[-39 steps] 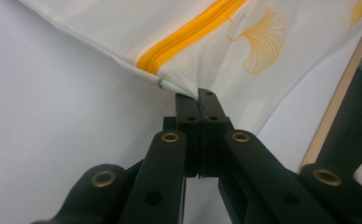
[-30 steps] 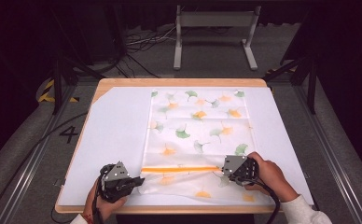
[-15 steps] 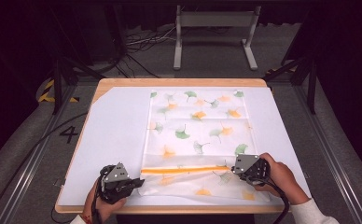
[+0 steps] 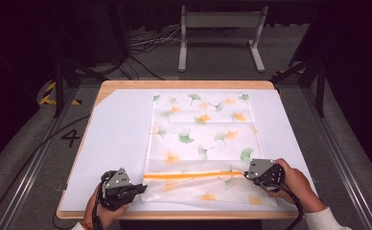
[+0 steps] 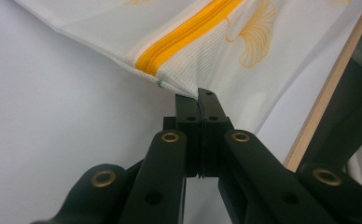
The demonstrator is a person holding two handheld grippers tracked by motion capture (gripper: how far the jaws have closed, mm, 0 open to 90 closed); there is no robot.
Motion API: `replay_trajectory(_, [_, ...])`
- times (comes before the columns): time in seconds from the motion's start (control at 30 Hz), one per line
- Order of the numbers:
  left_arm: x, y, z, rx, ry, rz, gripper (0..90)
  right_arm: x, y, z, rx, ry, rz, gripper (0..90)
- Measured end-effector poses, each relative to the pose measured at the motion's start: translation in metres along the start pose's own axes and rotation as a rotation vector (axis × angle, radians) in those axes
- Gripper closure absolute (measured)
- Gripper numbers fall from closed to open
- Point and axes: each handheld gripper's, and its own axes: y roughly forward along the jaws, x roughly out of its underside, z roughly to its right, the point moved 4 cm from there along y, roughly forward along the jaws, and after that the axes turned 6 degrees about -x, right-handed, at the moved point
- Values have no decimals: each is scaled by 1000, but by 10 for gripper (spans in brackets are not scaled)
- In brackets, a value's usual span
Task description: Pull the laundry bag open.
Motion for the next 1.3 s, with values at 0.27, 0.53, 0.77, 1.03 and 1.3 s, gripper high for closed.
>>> replay_trajectory(0.27, [1,-1,-1,-8,2,0,891,9,-2,4,7,22,-7,900])
replay_trajectory(0.53, [1,-1,-1,-15,5,-1,891,15,-3,6,16,27,-29,900])
replay_trajectory(0.77, [1,-1,-1,-12,8,-1,891,24,-5,7,13,49,-32,900])
replay_trajectory(1.03, [1,-2,0,-12,5,-1,891,31,-9,7,6,73,-15,900])
replay_trajectory(1.3, [1,-1,0,-11,7,3,891,33,-10,7,2,68,-14,900])
